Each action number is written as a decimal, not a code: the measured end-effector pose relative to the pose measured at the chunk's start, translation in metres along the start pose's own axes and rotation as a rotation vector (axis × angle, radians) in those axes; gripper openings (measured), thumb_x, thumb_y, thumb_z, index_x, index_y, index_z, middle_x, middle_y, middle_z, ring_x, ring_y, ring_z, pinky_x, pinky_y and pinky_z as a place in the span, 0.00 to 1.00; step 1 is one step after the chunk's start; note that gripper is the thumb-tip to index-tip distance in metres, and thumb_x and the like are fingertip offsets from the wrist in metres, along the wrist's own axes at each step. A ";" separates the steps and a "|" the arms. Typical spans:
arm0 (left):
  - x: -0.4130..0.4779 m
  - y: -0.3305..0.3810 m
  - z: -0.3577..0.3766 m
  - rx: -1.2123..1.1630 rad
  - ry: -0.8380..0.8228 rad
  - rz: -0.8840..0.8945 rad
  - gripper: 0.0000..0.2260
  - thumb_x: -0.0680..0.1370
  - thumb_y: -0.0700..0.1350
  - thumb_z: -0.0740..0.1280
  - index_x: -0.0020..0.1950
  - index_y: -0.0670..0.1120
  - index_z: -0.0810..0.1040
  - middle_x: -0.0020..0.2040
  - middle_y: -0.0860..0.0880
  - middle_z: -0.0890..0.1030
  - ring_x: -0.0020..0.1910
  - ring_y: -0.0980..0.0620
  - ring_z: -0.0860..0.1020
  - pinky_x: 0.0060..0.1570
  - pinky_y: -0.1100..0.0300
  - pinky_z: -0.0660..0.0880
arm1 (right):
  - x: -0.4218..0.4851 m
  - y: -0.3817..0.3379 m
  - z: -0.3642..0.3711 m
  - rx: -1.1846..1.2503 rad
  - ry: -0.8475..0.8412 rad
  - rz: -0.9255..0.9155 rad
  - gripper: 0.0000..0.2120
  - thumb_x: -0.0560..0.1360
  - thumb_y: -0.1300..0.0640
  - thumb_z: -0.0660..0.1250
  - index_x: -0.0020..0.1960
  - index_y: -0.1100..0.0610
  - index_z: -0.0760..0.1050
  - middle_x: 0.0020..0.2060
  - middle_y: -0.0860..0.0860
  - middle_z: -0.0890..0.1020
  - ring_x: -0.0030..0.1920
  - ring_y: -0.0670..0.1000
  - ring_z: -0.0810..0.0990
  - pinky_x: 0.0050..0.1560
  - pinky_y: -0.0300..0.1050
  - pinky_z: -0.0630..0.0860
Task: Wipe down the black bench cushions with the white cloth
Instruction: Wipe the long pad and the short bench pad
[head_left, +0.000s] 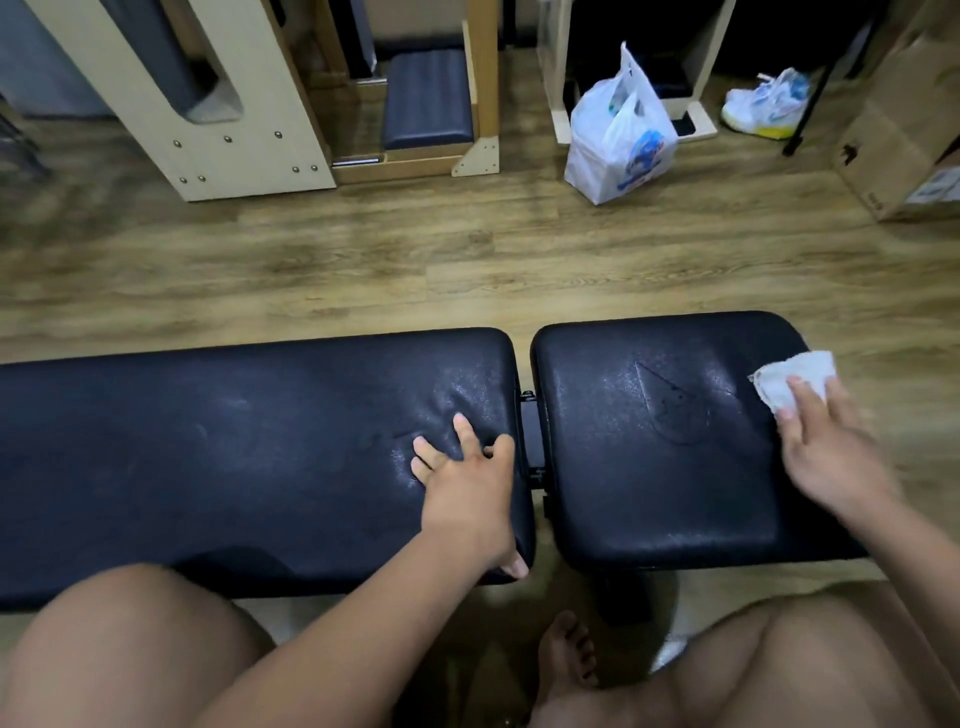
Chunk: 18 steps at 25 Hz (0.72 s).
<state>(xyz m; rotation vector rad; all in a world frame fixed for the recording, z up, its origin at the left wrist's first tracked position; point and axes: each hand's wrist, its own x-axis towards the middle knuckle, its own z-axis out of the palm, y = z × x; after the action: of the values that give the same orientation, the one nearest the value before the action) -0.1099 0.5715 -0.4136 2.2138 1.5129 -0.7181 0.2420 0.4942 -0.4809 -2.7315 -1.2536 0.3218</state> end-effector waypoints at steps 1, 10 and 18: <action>0.000 0.000 0.000 -0.003 0.003 0.000 0.48 0.58 0.58 0.83 0.67 0.49 0.57 0.79 0.36 0.39 0.71 0.18 0.47 0.71 0.31 0.56 | -0.015 0.000 0.002 -0.041 0.028 -0.004 0.25 0.81 0.46 0.49 0.75 0.52 0.61 0.76 0.59 0.59 0.72 0.67 0.59 0.72 0.62 0.57; 0.003 -0.003 0.003 0.063 0.028 0.038 0.52 0.59 0.60 0.82 0.72 0.48 0.53 0.79 0.35 0.38 0.71 0.17 0.47 0.71 0.31 0.56 | -0.168 -0.039 0.017 -0.145 -0.052 -0.327 0.26 0.79 0.42 0.46 0.70 0.46 0.71 0.71 0.52 0.71 0.71 0.62 0.66 0.67 0.59 0.64; -0.002 -0.003 0.000 0.016 0.030 0.065 0.55 0.58 0.61 0.82 0.74 0.48 0.52 0.79 0.34 0.39 0.70 0.16 0.47 0.70 0.29 0.56 | -0.108 -0.137 0.028 -0.231 -0.184 -0.528 0.27 0.78 0.39 0.34 0.75 0.37 0.54 0.79 0.47 0.51 0.77 0.60 0.45 0.72 0.63 0.48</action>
<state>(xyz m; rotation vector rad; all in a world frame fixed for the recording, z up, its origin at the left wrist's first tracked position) -0.1132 0.5711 -0.4120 2.2832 1.4471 -0.6824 0.0656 0.5017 -0.4654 -2.4462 -2.1084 0.3934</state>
